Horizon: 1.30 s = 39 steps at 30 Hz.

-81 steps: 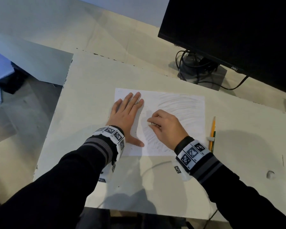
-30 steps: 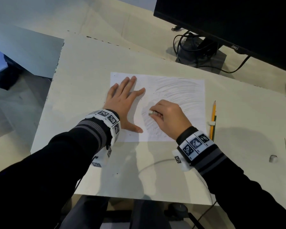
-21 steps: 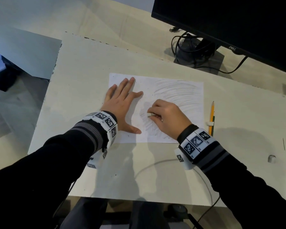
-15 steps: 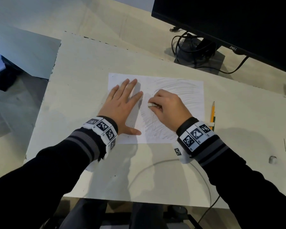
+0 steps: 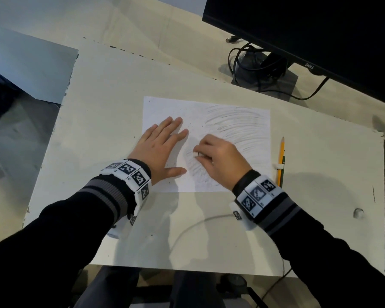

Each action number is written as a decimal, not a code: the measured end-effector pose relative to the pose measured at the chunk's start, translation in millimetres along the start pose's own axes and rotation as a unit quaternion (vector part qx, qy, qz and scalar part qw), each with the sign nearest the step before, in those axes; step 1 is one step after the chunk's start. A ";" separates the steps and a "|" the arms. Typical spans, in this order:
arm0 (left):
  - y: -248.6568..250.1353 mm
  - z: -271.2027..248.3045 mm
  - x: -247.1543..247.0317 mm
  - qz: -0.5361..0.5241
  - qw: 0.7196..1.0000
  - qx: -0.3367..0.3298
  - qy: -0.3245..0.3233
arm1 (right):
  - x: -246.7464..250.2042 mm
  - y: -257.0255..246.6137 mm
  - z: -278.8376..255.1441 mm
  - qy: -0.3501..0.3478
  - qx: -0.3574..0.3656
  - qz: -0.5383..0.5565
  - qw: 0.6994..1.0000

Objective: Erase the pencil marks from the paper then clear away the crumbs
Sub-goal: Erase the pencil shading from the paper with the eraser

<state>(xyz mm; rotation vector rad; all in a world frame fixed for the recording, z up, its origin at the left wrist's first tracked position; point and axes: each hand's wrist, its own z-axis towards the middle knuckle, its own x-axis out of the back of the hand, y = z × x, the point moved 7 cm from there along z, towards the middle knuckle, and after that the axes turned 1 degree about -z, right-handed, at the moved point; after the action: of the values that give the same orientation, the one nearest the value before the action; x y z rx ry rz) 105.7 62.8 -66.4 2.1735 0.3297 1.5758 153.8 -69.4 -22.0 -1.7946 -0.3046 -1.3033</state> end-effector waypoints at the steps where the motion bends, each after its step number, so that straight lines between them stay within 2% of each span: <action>1: 0.0 -0.3 -0.2 -0.002 1.000 -0.002 0.005 | -5.0 -5.1 -8.3 -0.018 0.006 0.006 1.000; 3: -0.5 -1.3 -0.6 -0.008 1.000 0.000 0.016 | -7.8 -5.8 -10.9 -0.023 0.005 0.019 1.000; 7: -0.3 -2.0 1.6 -0.024 0.999 -0.001 0.030 | 2.2 5.5 8.3 0.056 -0.021 0.033 0.998; 13: -0.8 -2.6 0.2 -0.033 0.998 -0.006 0.047 | -13.3 -7.0 -12.2 -0.005 -0.004 0.027 1.000; 17: -1.8 -3.2 0.1 -0.036 0.998 -0.008 0.060 | -3.2 3.6 7.7 0.073 -0.030 0.033 0.996; 22: -0.9 -4.1 1.8 -0.040 0.997 -0.013 0.062 | -14.1 -4.7 -2.3 0.011 -0.010 0.043 0.999; 26: -1.4 -2.8 1.1 -0.041 0.997 -0.015 0.062 | -4.7 3.9 14.4 0.051 -0.044 0.043 0.997; 31: -2.3 -3.1 -0.6 -0.036 0.997 -0.011 0.062 | -13.9 -7.9 -3.8 0.002 -0.021 0.084 0.996; 36: -1.9 -2.7 0.3 -0.039 0.997 -0.012 0.061 | -6.0 4.4 14.2 0.066 -0.064 0.073 0.993; 39: -1.9 -3.0 0.2 -0.038 0.997 -0.016 0.064 | -12.9 -3.8 3.4 0.020 -0.037 0.095 0.995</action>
<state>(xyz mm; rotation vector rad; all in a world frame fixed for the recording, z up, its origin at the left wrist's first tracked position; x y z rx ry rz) 103.1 65.1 -66.3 2.0157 0.4201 1.6704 148.2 -61.0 -31.5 -1.8084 -0.0622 -1.2265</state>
